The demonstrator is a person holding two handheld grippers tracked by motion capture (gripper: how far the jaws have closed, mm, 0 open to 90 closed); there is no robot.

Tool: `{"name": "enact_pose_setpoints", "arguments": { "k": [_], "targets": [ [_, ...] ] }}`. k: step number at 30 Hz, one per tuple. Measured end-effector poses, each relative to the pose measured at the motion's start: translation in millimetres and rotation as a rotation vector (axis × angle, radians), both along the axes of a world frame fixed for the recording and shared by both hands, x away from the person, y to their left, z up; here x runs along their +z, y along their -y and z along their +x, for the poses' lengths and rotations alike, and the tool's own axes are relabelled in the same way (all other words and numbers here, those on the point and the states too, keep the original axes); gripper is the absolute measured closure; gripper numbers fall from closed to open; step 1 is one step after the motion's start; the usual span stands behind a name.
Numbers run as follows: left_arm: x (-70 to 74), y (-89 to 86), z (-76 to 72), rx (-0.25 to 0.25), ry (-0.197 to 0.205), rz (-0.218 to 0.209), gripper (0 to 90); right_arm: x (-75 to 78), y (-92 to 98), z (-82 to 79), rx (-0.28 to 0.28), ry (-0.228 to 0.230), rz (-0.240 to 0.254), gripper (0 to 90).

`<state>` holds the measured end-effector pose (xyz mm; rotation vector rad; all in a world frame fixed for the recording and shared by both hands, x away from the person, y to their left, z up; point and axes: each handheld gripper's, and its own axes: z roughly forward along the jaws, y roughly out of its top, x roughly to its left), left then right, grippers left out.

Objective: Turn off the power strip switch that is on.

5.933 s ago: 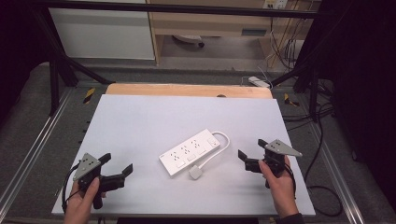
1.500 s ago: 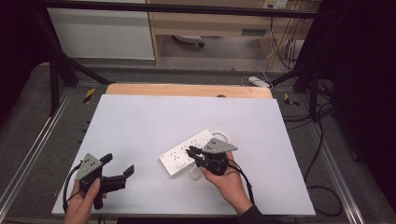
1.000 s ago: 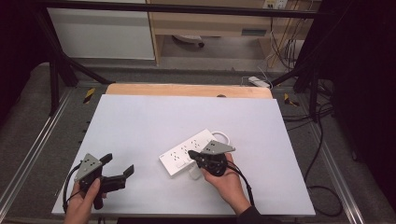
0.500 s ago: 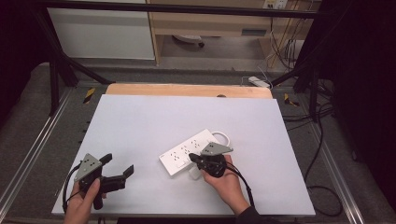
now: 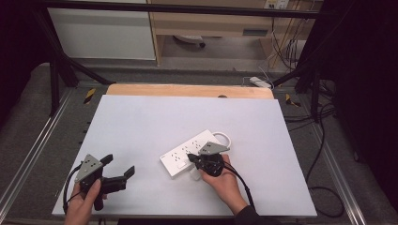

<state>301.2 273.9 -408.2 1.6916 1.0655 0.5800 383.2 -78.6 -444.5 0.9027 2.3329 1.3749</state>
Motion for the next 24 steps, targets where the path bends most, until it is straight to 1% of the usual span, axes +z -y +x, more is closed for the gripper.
{"name": "enact_pose_setpoints", "arguments": {
  "k": [24],
  "targets": [
    [0.0,0.5,0.0,-0.006,0.001,-0.002,4.3,-3.4,-3.2,0.7,0.007,0.0,-0.015,90.0]
  ]
}}
